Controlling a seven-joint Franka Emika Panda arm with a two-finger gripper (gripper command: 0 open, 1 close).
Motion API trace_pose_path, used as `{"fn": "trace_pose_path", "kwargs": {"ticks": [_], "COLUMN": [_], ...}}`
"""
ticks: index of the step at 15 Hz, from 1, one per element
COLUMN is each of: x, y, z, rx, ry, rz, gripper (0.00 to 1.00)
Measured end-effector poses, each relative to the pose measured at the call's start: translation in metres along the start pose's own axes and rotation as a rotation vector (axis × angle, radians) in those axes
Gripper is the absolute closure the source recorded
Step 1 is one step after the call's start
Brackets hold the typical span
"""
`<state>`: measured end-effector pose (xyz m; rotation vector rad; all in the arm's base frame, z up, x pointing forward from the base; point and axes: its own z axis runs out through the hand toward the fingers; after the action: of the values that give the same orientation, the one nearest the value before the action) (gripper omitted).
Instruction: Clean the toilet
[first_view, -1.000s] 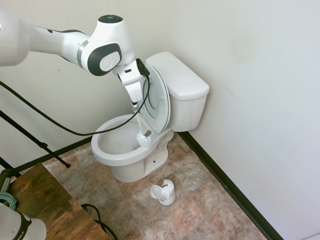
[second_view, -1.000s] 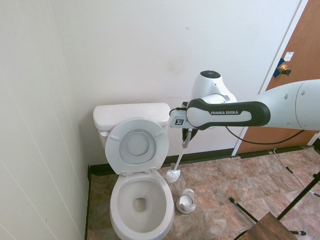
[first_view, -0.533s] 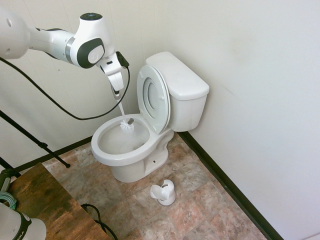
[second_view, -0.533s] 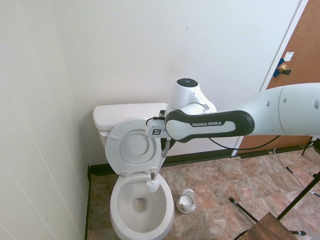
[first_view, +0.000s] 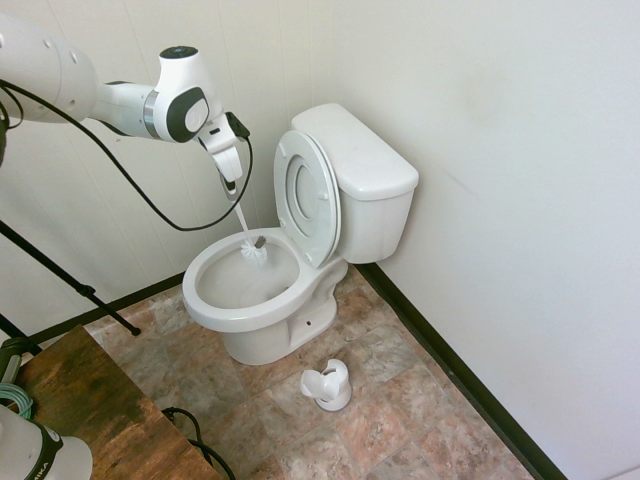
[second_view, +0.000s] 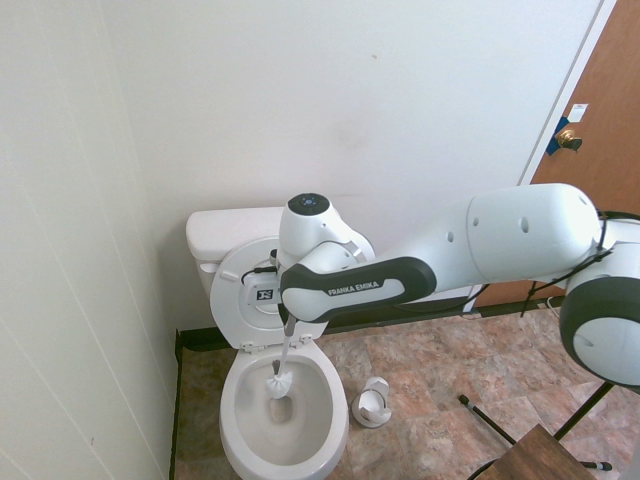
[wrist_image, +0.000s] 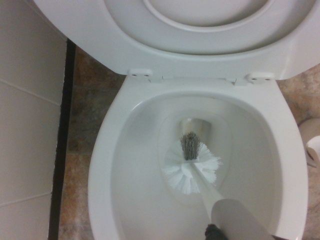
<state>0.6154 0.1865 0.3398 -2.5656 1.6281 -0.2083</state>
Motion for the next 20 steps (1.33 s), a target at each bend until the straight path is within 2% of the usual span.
{"fn": "trace_pose_path", "kwargs": {"ticks": [14, 20], "x": [-0.013, -0.052], "y": [-0.038, -0.059], "z": [0.152, 0.158], "rx": [0.005, 0.025], "ry": [0.091, 0.085], "rz": [0.158, 0.113], "gripper": [1.00, 1.00]}}
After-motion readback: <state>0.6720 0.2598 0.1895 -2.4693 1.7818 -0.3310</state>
